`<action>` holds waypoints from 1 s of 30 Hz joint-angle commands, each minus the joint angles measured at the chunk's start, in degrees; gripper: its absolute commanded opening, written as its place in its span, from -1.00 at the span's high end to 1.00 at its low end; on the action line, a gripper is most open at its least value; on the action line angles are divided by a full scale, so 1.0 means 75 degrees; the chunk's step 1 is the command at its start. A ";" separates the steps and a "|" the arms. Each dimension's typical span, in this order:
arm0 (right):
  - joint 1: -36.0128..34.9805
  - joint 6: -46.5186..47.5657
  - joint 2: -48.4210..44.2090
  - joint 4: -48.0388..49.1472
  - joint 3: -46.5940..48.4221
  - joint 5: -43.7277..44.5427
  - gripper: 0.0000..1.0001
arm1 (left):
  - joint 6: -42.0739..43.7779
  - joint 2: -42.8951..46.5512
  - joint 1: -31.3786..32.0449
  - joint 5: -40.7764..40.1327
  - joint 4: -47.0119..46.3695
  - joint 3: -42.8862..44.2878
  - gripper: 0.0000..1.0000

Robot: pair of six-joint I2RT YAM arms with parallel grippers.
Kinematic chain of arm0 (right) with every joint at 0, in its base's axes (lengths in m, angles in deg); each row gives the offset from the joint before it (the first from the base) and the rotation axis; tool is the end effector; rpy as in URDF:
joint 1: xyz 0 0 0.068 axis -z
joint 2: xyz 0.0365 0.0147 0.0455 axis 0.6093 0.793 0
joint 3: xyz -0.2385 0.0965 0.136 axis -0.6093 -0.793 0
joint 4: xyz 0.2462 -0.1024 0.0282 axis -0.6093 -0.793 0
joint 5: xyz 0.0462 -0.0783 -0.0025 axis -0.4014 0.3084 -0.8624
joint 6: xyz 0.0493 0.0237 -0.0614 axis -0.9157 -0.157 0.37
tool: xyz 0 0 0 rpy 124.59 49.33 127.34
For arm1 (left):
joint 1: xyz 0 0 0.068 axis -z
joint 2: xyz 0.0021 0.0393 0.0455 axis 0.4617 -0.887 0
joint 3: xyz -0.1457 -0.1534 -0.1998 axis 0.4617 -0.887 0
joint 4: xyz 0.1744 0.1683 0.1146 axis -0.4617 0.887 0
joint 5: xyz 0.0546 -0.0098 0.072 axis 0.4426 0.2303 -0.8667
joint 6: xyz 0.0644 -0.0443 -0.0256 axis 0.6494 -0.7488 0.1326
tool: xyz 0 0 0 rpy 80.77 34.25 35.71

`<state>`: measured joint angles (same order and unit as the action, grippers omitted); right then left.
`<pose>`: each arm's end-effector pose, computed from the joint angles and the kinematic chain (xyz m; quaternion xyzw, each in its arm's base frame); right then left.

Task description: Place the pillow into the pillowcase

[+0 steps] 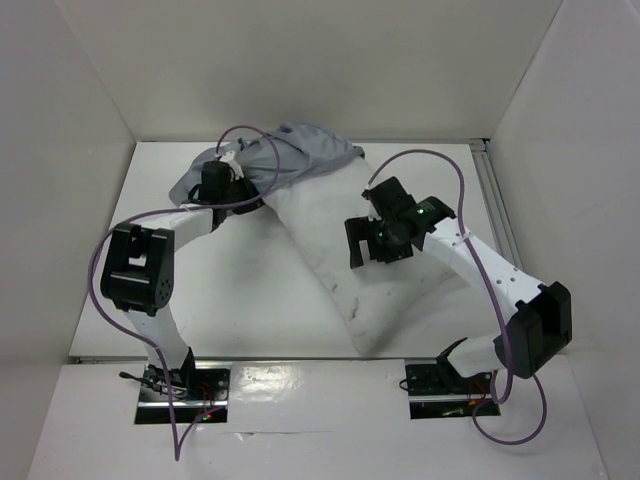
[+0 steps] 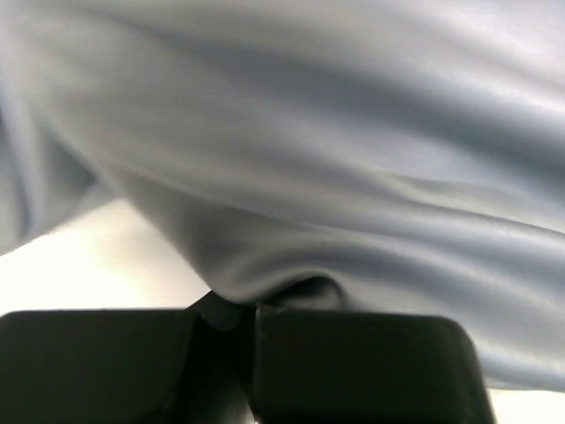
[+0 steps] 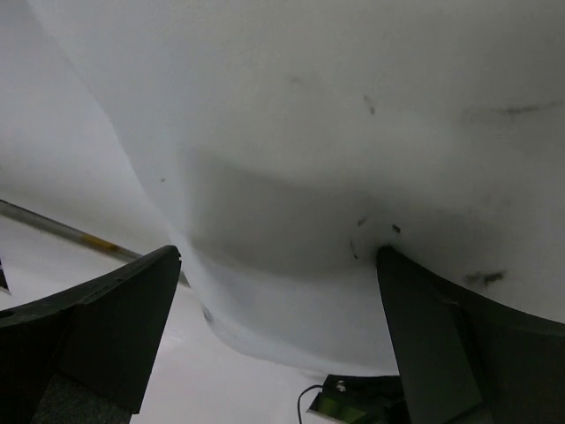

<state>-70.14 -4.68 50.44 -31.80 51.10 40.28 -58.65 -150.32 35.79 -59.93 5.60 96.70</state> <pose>0.2455 0.1610 0.2945 -0.1280 0.9606 0.1263 0.2120 0.4426 -0.0829 0.1969 -0.1148 0.8506 -0.2770 0.4319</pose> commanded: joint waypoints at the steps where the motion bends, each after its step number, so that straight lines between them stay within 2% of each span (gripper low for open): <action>1: 0.0034 -0.0673 -0.0072 0.1150 -0.0552 -0.0595 -1.00 | 0.0435 0.1039 0.0335 0.0529 0.0004 -0.0094 1.00; 2: 0.0034 -0.0758 0.0091 0.2083 -0.0774 -0.0595 -1.00 | 0.0436 0.1040 0.0405 0.0612 0.0086 -0.0094 1.00; 3: 0.0034 -0.0828 0.0209 0.2487 -0.0776 -0.0595 -0.94 | 0.0436 0.1110 0.0533 0.0752 0.0203 -0.0094 1.00; 4: 0.0034 -0.0922 0.0361 0.2816 -0.0776 -0.0479 -0.31 | 0.0436 0.1111 0.0627 0.0985 0.0297 0.0069 1.00; 6: 0.0034 -0.0922 0.0969 0.3322 -0.0158 0.0000 0.73 | 0.0436 0.1111 0.0955 0.1186 0.0485 0.0222 1.00; 7: 0.0139 -0.0992 0.1169 0.3323 0.0170 0.0188 1.00 | 0.0355 0.1111 0.1096 0.1407 0.0683 0.0432 1.00; 8: 0.0140 -0.0993 0.1333 0.3323 0.0869 0.0352 1.00 | 0.0354 0.1111 0.1236 0.1525 0.0847 0.0608 1.00; 11: 0.0771 -0.1402 0.1162 0.4197 0.1682 0.0519 1.00 | 0.0354 0.1111 0.1939 0.1865 0.1211 0.1101 1.00; 15: 0.1381 -0.1742 0.0293 0.5034 0.1685 0.0576 1.00 | 0.0190 0.1601 0.2093 0.2194 0.1388 0.1266 1.00; 19: 0.1744 -0.1743 -0.0305 0.5185 0.0902 0.0752 1.00 | 0.0353 0.1884 0.2012 0.2195 0.1808 0.1266 1.00; 23: 0.2096 -0.1824 -0.0225 0.5478 -0.0434 0.0249 1.00 | 0.0238 0.1815 0.1941 0.2649 0.1974 0.1266 1.00; 25: 0.2097 -0.1918 0.0150 0.5900 -0.1149 -0.0055 1.00 | 0.0015 0.1744 0.1941 0.2931 0.1683 0.1360 1.00; 26: 0.2097 -0.1919 0.0302 0.5994 -0.1291 -0.0137 1.00 | -0.0230 0.1744 0.1941 0.3362 0.1576 0.1464 1.00; 30: 0.2097 -0.1908 0.0562 0.5890 -0.1235 -0.0232 1.00 | -0.0443 0.1871 0.1871 0.3940 0.1598 0.1920 1.00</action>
<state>-53.61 -17.34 54.92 7.23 40.76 42.97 -59.37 -138.63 49.38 -41.00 22.34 104.94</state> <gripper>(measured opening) 0.015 0.039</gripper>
